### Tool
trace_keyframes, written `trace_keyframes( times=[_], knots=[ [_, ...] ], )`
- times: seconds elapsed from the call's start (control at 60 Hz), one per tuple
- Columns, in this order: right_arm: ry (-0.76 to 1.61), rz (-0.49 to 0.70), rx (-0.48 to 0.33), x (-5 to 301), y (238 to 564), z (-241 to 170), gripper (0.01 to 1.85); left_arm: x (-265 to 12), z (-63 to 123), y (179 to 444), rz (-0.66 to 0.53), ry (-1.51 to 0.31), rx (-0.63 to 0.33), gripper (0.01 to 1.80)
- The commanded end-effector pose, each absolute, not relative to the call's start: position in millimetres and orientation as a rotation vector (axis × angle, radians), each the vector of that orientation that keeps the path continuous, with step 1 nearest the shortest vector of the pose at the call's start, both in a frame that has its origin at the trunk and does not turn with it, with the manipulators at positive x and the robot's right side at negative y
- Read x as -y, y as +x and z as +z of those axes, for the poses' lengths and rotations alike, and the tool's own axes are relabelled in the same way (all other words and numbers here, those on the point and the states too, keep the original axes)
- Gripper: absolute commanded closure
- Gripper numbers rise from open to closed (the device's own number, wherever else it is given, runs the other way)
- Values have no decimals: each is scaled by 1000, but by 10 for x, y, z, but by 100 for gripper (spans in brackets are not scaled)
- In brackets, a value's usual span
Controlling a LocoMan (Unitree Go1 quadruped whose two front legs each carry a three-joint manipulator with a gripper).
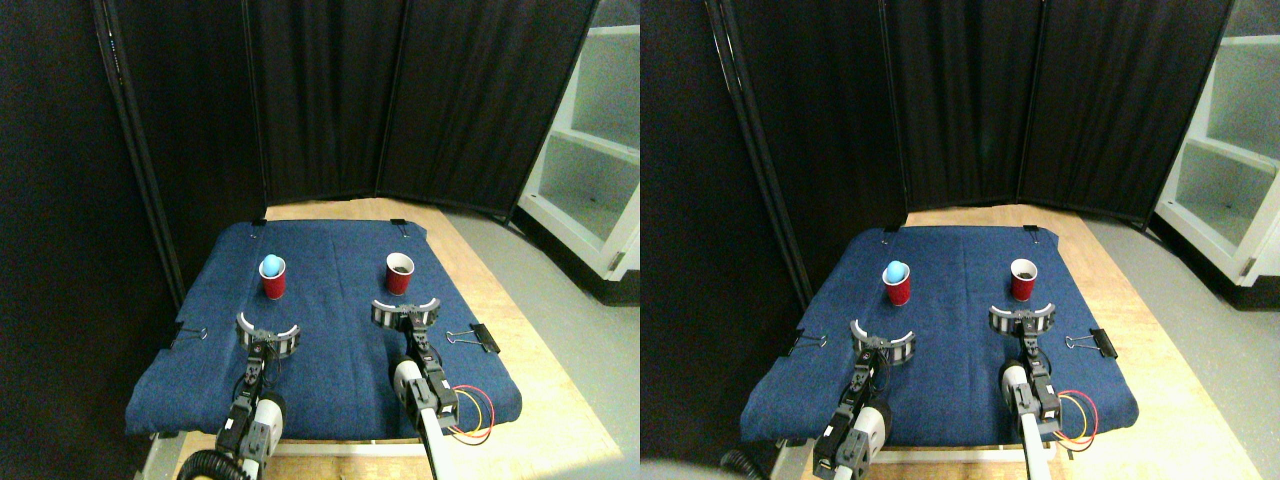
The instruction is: Pour (bimanual)
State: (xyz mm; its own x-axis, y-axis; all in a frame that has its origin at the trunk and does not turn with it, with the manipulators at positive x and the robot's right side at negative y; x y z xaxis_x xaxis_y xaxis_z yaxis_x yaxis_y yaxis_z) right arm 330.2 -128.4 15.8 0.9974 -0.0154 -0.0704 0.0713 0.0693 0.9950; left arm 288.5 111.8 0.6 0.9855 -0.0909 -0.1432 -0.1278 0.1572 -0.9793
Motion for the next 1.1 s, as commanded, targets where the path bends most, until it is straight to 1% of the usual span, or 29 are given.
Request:
trace_keyframes(
  times=[0.017,0.3,0.783,0.867,1.033,1.1],
  knots=[
    [1513,-27,-24,1237,3296,240,49,-1097,109,2896,-18,-1433,-135,67],
    [1507,-16,-37,1232,3315,235,42,-1106,90,2925,-19,-1450,-140,70],
    [1496,-18,-41,1221,3354,191,46,-1137,28,2992,14,-1450,-130,66],
    [1506,-14,-44,1223,3363,188,48,-1132,32,2996,7,-1449,-135,68],
    [1524,-39,-43,1212,3363,187,51,-1140,24,3021,6,-1449,-142,68],
    [1512,-32,-41,1209,3369,186,51,-1139,21,3030,5,-1446,-145,68]
  ],
)
